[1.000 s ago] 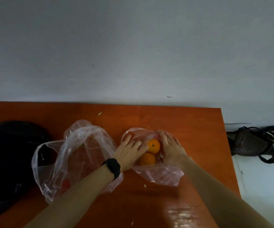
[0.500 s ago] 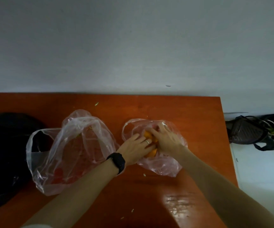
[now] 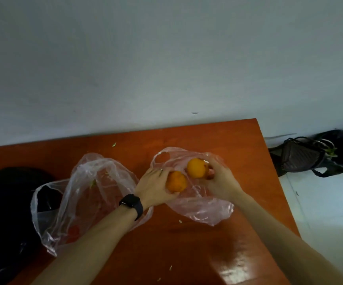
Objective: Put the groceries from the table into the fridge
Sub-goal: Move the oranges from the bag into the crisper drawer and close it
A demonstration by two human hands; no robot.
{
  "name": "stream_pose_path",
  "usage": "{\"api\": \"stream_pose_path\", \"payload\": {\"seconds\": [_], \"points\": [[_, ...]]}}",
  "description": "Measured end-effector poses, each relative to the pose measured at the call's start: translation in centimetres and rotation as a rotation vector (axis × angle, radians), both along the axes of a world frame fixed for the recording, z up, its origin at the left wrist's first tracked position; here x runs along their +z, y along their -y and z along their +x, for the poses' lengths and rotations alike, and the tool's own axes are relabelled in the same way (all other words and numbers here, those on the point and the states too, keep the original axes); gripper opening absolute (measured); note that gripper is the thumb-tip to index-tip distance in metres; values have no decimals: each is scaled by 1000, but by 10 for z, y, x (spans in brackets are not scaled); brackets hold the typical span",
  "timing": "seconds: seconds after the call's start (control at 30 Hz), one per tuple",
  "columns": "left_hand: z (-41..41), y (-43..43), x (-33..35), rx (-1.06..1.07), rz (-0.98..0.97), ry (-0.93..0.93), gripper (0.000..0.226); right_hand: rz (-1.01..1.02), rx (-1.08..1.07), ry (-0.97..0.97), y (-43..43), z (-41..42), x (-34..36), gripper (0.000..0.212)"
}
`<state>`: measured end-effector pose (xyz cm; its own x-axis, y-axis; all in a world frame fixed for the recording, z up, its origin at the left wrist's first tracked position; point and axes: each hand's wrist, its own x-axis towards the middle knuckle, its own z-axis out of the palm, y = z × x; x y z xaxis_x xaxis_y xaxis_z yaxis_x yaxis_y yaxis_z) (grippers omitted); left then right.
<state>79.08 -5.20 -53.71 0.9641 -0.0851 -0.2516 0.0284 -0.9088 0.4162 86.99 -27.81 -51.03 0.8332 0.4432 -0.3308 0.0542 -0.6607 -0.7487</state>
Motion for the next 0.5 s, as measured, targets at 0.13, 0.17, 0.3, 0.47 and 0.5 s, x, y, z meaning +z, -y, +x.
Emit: {"api": "stream_pose_path", "payload": {"seconds": [0.13, 0.17, 0.3, 0.47, 0.5], "points": [[1, 8, 38, 213, -232, 87, 78, 299, -191, -135, 27, -19, 52, 71], [2, 12, 48, 216, -250, 121, 80, 353, -224, -140, 34, -26, 63, 70], [6, 39, 83, 204, -357, 201, 74, 459, -306, -107, 70, -60, 101, 68], [1, 112, 133, 119, -623, 212, 59, 517, -447, -25, 138, -118, 136, 69], [-3, 133, 143, 83, -670, 212, 57, 508, -476, 8, 155, -133, 144, 69]]}}
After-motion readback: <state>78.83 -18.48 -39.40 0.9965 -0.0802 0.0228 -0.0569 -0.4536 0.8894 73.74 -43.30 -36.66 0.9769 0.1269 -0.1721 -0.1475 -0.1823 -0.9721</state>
